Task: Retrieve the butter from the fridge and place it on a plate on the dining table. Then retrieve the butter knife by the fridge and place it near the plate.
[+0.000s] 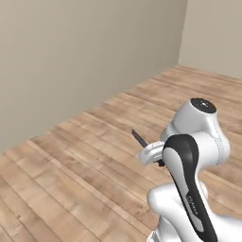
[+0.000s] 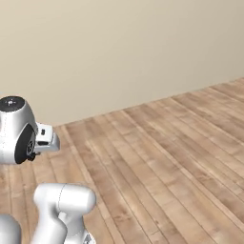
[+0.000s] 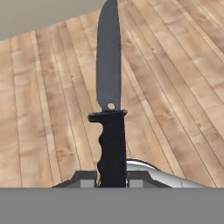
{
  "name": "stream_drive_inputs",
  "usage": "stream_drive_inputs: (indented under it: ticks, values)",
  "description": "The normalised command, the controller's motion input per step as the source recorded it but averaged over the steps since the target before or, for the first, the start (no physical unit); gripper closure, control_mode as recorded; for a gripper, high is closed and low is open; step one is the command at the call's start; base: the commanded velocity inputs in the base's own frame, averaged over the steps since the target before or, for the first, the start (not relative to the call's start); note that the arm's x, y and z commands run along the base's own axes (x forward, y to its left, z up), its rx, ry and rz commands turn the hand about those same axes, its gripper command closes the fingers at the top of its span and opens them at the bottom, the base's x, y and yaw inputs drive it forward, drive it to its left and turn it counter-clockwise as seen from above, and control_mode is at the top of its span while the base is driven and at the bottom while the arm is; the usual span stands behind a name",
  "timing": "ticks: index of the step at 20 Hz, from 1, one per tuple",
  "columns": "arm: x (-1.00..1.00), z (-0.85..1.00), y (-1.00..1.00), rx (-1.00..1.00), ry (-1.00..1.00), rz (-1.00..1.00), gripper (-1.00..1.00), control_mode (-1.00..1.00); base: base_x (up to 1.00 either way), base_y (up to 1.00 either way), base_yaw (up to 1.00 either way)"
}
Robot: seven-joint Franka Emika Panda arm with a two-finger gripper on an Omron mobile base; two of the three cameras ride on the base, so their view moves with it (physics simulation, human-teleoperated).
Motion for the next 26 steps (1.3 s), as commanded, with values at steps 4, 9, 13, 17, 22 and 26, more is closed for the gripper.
stream_drive_inputs:
  ticks: [4,9,13,17,22,26]
  values:
    - [0.0,0.0,0.0,0.0,0.0,0.0,1.0,1.0,0.84,0.0,-0.51]
    - [0.0,0.0,0.0,0.0,0.0,0.0,1.0,1.0,0.88,0.0,-0.5]
    - [0.0,0.0,0.0,0.0,0.0,0.0,1.0,1.0,0.93,0.0,-0.49]
    - [0.0,0.0,0.0,0.0,0.0,0.0,1.0,1.0,0.87,0.0,-0.51]
    - [0.0,0.0,0.0,0.0,0.0,0.0,1.0,1.0,0.82,0.0,-0.52]
    - [0.0,0.0,0.0,0.0,0.0,0.0,1.0,1.0,0.73,0.0,-0.52]
